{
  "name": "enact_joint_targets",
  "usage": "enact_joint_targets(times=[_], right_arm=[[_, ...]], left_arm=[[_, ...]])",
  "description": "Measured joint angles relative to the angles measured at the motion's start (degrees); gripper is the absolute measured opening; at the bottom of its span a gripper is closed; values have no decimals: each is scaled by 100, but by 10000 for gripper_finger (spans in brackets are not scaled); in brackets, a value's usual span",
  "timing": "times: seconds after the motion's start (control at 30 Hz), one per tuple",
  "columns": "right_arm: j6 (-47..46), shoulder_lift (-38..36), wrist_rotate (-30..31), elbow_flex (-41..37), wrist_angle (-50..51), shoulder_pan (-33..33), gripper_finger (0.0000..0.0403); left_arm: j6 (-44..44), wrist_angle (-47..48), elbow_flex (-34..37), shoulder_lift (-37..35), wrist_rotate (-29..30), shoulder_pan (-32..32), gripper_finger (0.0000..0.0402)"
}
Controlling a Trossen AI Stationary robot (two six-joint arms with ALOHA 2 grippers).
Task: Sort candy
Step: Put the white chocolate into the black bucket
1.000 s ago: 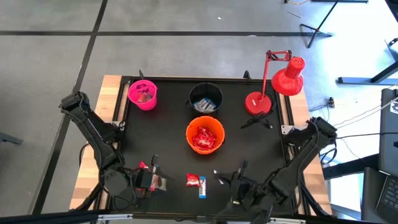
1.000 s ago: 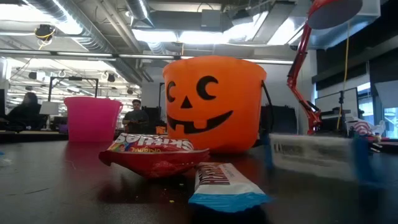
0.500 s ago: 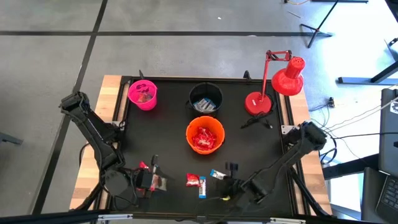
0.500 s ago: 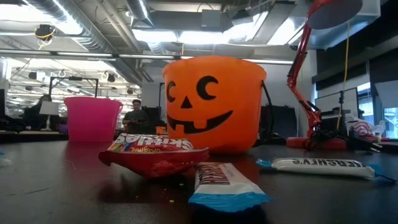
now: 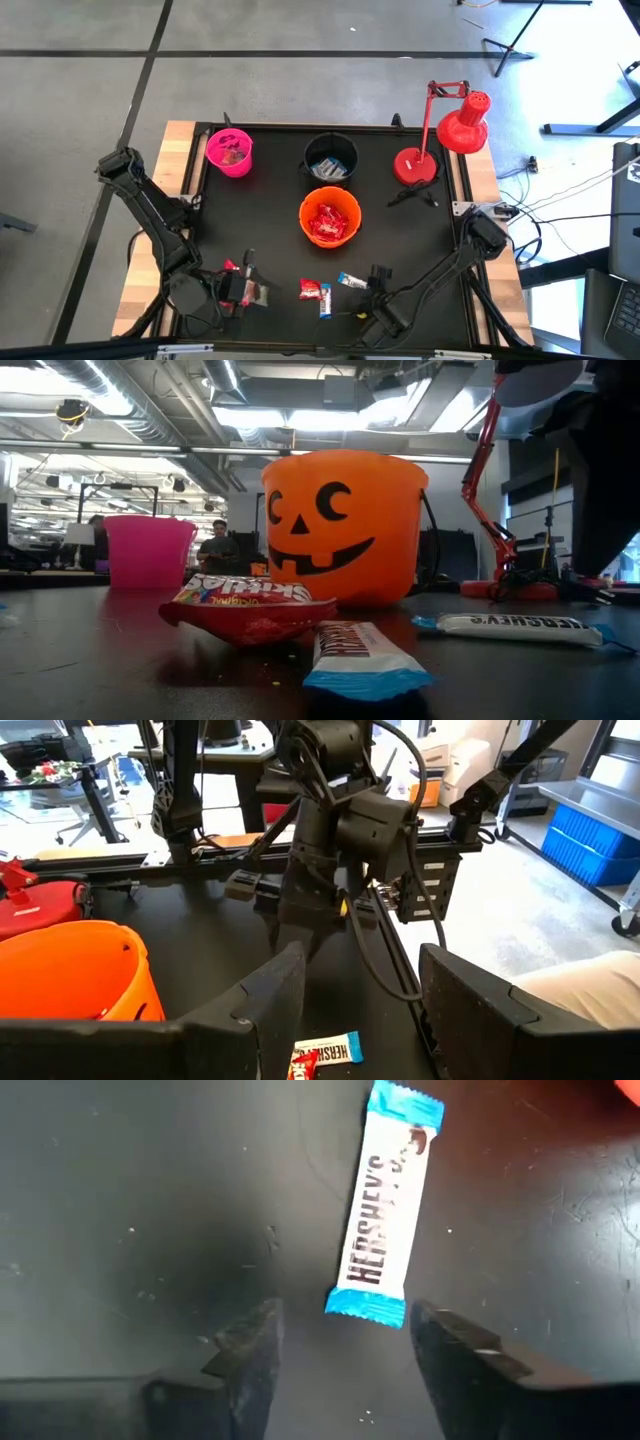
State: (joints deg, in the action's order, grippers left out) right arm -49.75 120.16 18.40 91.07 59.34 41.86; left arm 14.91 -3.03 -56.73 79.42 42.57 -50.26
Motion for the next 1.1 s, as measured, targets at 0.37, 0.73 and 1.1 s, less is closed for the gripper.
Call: enact_joint_targets(times=[0.37, 0.73, 1.1], right_arm=[[-22, -86, 298, -571, -538, -37, 238], [-368, -1342, 406, -2512, -3118, -32, 221], [-790, -1316, 517, -3300, -4393, -32, 221]], left_arm=[[118, -2, 0, 0, 0, 0, 186], [123, 66, 2, 2, 34, -1, 186], [125, 74, 2, 4, 157, 0, 186]])
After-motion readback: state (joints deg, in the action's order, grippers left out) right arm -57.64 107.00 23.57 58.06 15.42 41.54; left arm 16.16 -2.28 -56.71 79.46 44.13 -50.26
